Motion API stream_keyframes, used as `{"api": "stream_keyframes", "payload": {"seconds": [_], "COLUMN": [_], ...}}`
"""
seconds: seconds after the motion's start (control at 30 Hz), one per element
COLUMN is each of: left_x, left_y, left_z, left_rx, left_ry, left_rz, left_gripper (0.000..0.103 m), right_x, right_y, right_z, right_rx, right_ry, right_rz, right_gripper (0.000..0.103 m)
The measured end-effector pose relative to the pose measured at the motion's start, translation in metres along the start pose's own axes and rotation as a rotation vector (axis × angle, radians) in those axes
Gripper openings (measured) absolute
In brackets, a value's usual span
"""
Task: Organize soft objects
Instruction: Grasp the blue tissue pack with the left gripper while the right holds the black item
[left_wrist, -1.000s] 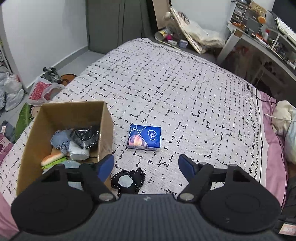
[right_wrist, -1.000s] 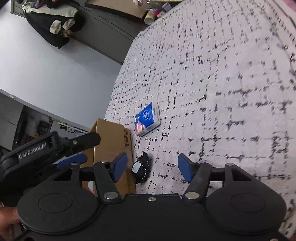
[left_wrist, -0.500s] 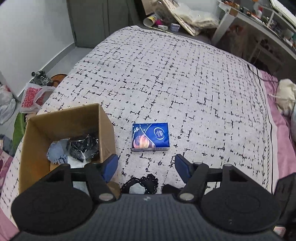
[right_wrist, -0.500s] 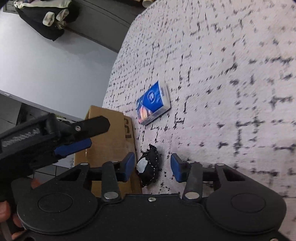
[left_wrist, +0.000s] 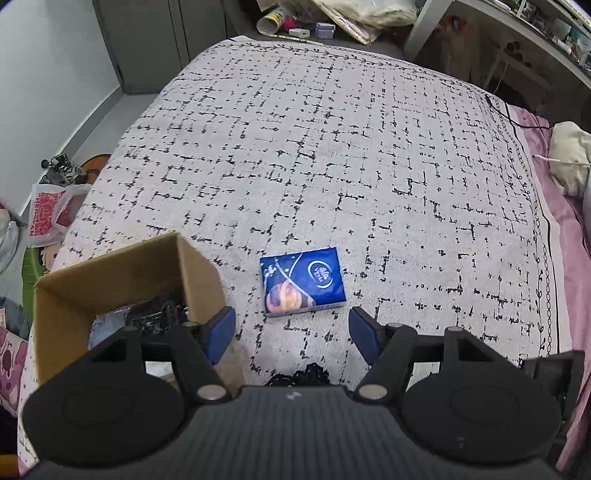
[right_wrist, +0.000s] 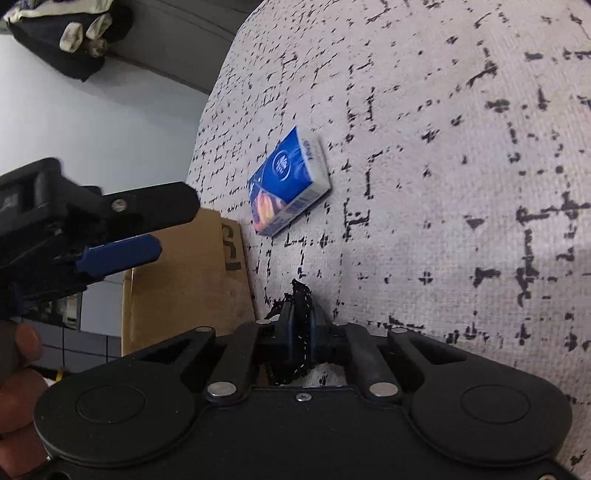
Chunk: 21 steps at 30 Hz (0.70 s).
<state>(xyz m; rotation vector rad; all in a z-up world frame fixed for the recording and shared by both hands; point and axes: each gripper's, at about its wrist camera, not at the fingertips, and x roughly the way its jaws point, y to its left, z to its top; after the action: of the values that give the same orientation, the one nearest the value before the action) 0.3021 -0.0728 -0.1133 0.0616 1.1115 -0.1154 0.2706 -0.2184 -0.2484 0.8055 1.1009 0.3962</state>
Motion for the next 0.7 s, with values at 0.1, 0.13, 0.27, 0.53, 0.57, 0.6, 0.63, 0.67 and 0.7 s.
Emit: {"api": "stream_keyframes", "payload": {"seconds": [0.1,0.13,0.27,0.53,0.57,0.6,0.63,0.67,0.7], "left_x": [0.009,0.013,0.027,0.050,0.053,0.055,0.059,0.063,0.066], "left_y": [-0.006,-0.008,-0.015,-0.025,-0.024,-0.024,-0.024,-0.023,-0.024], "left_z": [0.003,0.004,0.009,0.017,0.017,0.018,0.019,0.020,0.021], "left_rx": [0.009,0.010,0.000,-0.043,-0.056,-0.064,-0.069,-0.071,-0.071], "left_ry": [0.010,0.016,0.036,0.061,0.058,0.057,0.062,0.069,0.072], "left_rz": [-0.001,-0.002,0.002,0.042,0.051,0.055,0.061,0.072,0.078], "left_gripper": [0.068,0.068,0.068,0.072,0.072,0.074,0.075,0.075,0.075], "right_x": [-0.011,-0.016,-0.030,-0.055,-0.056,-0.058,-0.059,-0.060,-0.062], "right_y": [0.005,0.005,-0.002,-0.007,-0.009,-0.010,-0.011,-0.013,-0.014], "right_z": [0.002,0.004,0.010,0.021,0.021,0.022,0.025,0.026,0.027], "right_rx": [-0.040,-0.045,-0.030,-0.031,-0.030,-0.024,-0.016,-0.009,-0.003], "right_ry": [-0.049,-0.067,-0.121,-0.217,-0.222,-0.228,-0.231,-0.235,-0.239], "right_rz": [-0.051,-0.067,-0.098,-0.188,-0.193,-0.196,-0.197,-0.198,-0.200], "right_gripper": [0.008,0.008,0.008,0.008,0.008,0.008,0.008,0.008,0.008]}}
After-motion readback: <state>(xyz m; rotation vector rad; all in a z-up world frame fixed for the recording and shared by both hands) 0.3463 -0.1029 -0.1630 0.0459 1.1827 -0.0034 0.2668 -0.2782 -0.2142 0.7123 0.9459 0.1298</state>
